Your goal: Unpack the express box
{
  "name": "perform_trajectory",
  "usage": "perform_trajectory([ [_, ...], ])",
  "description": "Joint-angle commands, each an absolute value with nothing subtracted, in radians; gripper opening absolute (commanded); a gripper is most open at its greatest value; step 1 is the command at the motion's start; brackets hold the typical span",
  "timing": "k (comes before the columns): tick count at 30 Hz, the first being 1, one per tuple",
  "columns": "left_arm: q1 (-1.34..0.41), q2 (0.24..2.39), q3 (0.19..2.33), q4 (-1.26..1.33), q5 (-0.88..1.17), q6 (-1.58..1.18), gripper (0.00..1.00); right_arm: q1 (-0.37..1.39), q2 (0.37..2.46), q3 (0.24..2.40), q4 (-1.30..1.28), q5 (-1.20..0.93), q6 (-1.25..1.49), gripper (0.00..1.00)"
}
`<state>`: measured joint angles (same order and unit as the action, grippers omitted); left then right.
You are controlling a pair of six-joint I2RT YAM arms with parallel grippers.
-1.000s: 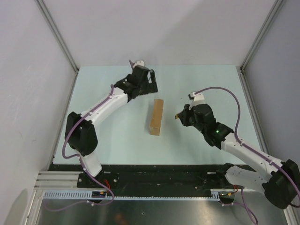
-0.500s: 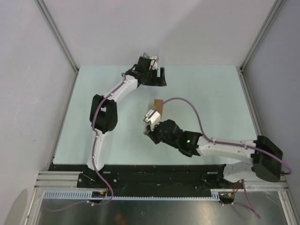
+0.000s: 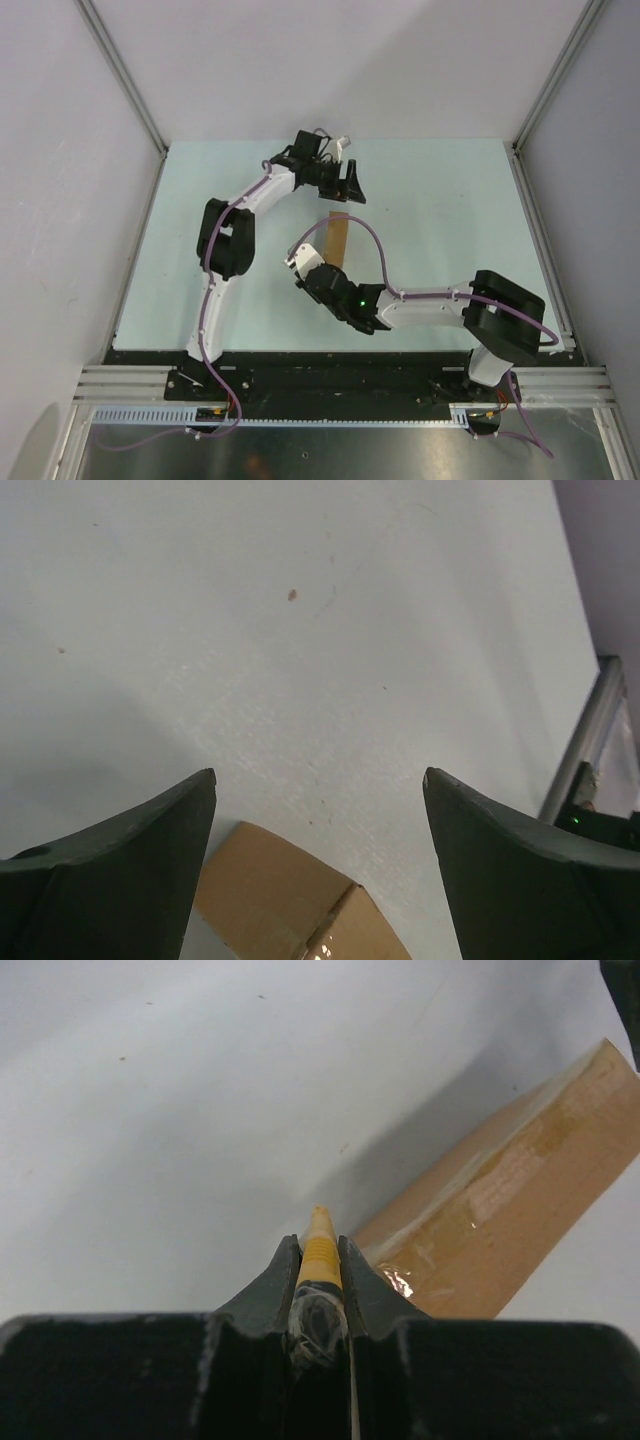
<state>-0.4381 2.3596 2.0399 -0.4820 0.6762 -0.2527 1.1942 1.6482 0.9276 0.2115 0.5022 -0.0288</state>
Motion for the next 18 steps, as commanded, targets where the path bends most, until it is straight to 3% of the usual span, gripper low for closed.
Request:
perform_trajectory([
  [1,-0.417,2.381,2.048,-0.459,0.862,-0.226,0.88,1.193,1.666,0.979,0.255,0.61,-0.011,0.0],
  [18,-0.431,2.349,1.899,-0.454,1.052,-0.143,0.79,1.204,1.617,0.96,0.038,0.692,0.138,0.0],
])
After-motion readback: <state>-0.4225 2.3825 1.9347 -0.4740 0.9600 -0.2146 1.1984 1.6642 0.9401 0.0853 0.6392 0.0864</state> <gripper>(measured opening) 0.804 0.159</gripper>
